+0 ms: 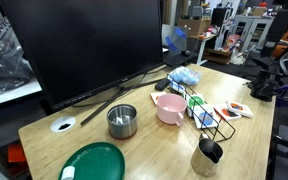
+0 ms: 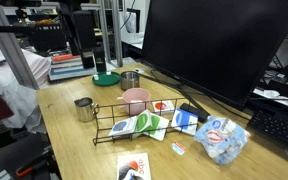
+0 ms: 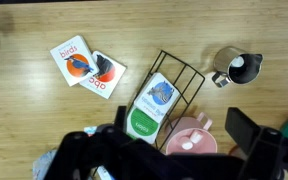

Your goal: Take one book from the wire tray and place it upright on the table

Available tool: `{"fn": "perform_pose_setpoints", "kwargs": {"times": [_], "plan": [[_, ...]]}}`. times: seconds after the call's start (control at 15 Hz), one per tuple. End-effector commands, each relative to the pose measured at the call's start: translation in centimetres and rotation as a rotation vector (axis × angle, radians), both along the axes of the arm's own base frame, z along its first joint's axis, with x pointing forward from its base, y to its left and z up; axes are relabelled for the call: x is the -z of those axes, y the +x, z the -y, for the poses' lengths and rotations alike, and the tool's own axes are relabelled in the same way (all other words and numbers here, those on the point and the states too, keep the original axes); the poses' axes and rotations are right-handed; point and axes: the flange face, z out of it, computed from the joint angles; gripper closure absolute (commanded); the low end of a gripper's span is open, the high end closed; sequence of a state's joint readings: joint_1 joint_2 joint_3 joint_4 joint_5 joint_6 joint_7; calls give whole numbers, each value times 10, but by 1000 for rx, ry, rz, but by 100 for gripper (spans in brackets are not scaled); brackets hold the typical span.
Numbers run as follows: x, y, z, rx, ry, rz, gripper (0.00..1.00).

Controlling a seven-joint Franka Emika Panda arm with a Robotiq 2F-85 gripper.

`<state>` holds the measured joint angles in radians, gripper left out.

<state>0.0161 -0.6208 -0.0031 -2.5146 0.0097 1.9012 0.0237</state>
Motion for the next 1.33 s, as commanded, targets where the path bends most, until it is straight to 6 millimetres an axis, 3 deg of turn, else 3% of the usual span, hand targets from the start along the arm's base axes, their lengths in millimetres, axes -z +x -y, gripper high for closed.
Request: {"fn": "perform_pose_setpoints", "kwargs": {"times": [0.0, 0.87, 1.27], "plan": [[-1, 0, 0, 0, 0, -1, 0], [-1, 0, 0, 0, 0, -1, 0], [33, 13, -17, -124, 19, -107, 0]]}}
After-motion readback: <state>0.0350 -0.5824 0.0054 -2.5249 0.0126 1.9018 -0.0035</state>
